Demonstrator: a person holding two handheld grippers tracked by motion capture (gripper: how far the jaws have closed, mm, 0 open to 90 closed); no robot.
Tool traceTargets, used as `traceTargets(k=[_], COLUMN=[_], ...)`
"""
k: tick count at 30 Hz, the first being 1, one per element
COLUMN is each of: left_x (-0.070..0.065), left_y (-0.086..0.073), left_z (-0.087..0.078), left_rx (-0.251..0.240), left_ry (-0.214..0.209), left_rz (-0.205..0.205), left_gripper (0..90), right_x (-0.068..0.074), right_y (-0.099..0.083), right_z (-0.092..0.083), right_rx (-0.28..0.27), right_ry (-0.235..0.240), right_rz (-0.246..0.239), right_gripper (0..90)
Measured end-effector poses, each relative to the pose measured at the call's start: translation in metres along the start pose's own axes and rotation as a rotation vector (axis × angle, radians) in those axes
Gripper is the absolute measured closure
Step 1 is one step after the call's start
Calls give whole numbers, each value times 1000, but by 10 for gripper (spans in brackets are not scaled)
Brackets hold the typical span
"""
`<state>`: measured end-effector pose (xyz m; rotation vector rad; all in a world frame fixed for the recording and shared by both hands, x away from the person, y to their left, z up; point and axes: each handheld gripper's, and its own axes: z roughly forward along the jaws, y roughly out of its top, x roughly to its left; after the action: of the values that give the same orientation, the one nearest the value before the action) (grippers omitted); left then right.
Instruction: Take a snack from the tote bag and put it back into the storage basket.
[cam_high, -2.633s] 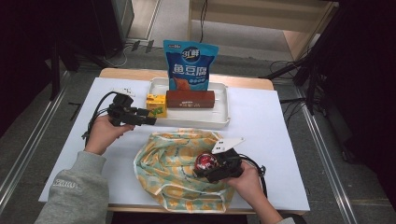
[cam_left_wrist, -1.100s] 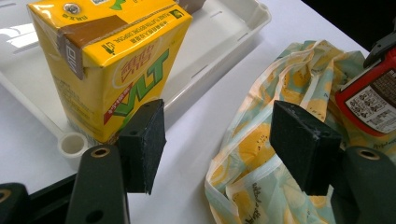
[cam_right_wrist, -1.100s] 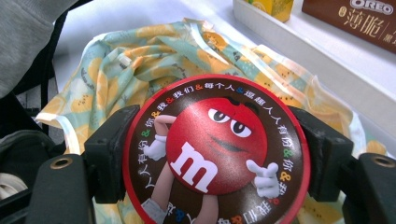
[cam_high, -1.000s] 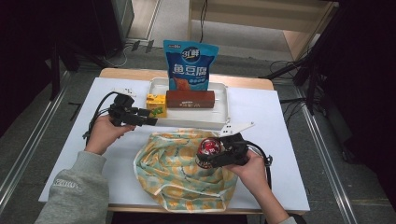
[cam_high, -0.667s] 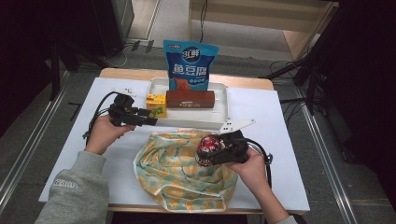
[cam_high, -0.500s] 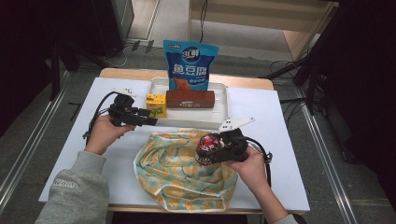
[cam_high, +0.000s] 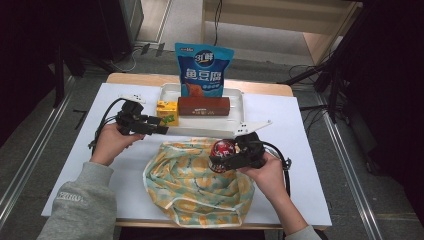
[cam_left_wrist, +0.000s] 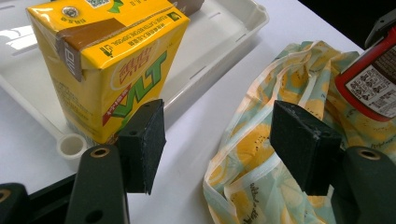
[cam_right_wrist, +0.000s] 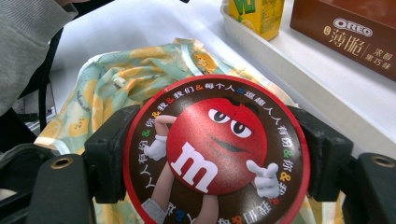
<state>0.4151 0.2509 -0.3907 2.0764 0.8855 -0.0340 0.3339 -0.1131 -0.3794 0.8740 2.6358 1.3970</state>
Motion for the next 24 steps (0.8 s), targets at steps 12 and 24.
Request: traceTargets(k=[12, 24], left_x=[-1, -1], left_y=[0, -1], left_z=[0, -1], left_rx=[9, 6], left_ry=[-3, -1], left_rz=[2, -2], left_gripper=[358, 358], right_x=[-4, -8], right_y=[11, 21], right_z=[-3, -6], right_rx=[-11, -15], right_ry=[-7, -17], right_rz=[6, 11], right_gripper=[253, 253])
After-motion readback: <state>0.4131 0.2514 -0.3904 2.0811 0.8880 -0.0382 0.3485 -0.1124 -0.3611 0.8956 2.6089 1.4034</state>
